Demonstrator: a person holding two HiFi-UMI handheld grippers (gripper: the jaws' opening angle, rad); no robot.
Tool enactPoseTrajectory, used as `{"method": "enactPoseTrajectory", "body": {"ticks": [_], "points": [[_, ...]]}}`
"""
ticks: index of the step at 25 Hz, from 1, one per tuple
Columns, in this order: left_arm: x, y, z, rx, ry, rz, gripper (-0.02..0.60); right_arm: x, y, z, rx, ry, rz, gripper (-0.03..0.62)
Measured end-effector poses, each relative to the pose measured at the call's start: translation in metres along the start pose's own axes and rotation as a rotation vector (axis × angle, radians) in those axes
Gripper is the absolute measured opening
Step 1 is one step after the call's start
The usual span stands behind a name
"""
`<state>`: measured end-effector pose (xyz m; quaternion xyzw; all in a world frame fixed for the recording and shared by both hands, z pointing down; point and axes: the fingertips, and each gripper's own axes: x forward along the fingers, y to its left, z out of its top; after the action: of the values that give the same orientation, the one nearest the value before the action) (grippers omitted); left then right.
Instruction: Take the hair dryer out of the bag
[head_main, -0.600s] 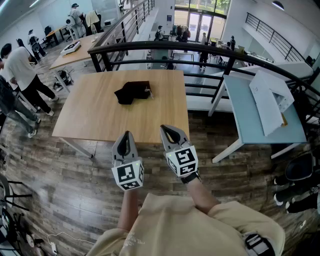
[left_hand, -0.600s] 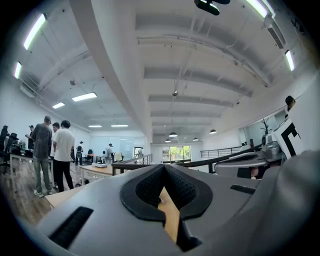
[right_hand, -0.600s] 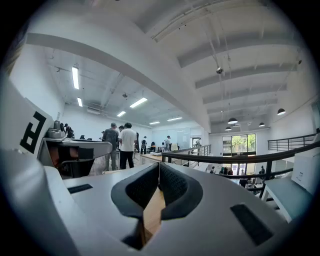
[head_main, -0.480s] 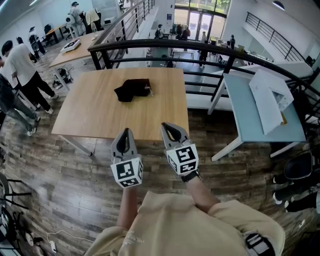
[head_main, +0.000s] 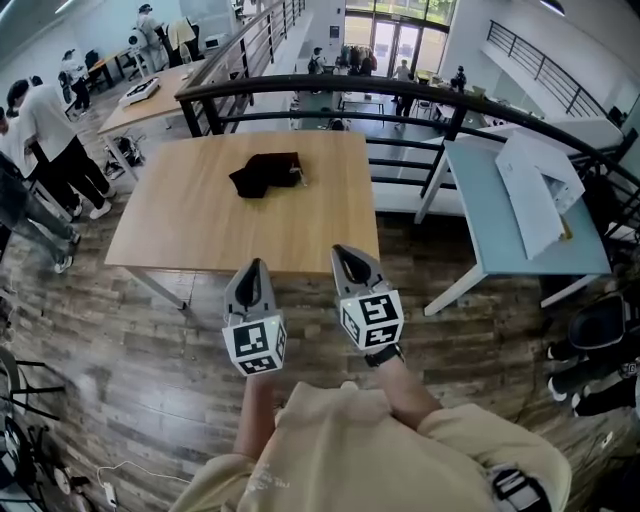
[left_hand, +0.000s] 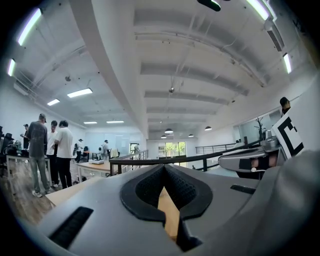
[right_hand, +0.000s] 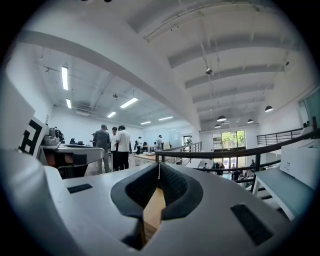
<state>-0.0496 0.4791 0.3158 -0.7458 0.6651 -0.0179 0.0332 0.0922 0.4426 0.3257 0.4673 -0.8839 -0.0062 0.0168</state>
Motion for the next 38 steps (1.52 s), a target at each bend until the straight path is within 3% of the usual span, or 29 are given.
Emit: {"method": "enactPoseTrajectory", "body": {"ticks": [12,21,28,38], "points": [[-0.037,0.027,-0.016,-0.052,0.002,-0.019,0.012,-0.003,0.061,-0.011,-0.013,0.018,0.04,0.014],[-0.026,0.03,-0.03,-0.088,0.028,-0.069,0.012,0.016,0.078,-0.024,-0.019,0.061,0.067,0.014],[0.028,0.045,-0.04,-0.071,0.053,-0.071,0.012,0.077,0.052,-0.029,0.015,0.061,0.078,0.014],[0.152,0.063,-0.025,-0.028,0.064,-0.049,0.012,0.194,-0.016,-0.011,0.061,0.033,0.112,0.014]]}}
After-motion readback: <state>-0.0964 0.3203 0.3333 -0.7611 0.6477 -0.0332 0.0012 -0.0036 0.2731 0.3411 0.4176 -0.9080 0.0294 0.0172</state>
